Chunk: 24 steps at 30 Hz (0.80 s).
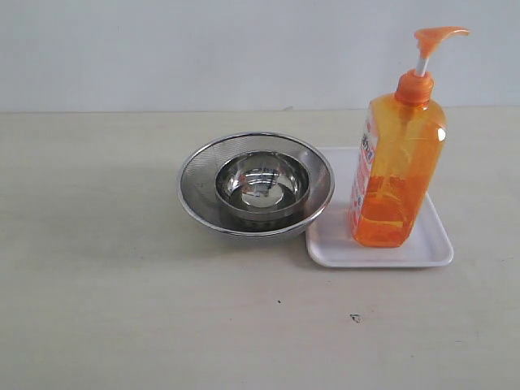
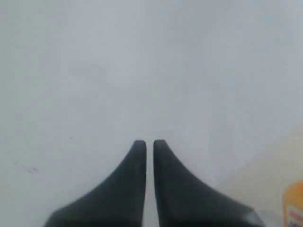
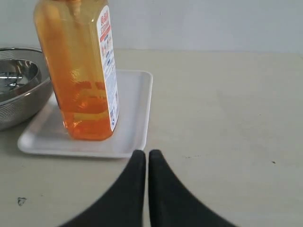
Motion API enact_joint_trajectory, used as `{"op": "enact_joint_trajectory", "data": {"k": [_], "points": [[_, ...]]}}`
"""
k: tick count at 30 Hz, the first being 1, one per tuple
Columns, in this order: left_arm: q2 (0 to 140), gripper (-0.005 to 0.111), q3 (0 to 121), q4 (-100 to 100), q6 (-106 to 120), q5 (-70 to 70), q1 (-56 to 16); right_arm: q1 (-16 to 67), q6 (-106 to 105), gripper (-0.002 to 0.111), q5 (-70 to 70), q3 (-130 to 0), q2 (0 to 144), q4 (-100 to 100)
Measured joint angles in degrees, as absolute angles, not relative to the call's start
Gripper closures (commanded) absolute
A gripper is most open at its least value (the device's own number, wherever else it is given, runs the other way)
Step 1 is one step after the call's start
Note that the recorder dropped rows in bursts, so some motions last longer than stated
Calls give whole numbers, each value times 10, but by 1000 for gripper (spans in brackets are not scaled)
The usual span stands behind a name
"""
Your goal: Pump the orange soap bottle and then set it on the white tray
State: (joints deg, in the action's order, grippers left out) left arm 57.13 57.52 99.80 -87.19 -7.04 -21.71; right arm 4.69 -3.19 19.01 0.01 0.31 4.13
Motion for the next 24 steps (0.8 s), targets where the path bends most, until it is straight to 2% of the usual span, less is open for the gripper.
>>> {"op": "enact_joint_trajectory", "data": {"k": [4,6,10,14,18,24], "points": [[392,102,546,998,-948,-128,-89,47,-32,108,190,0,3,41],[288,102,488,998,-957,-140,-36,47,-32,108,190,0,3,41],[160,102,340,998,-959,-158,-20,47,-32,108,191,0,3,41],[95,102,202,984,-962,-154,-20,47,-32,108,191,0,3,41],[89,102,132,938,-1033,-95,-20,47,-32,108,191,0,3,41],[89,102,118,922,-1089,-80,-20,47,-32,108,191,0,3,41]]}}
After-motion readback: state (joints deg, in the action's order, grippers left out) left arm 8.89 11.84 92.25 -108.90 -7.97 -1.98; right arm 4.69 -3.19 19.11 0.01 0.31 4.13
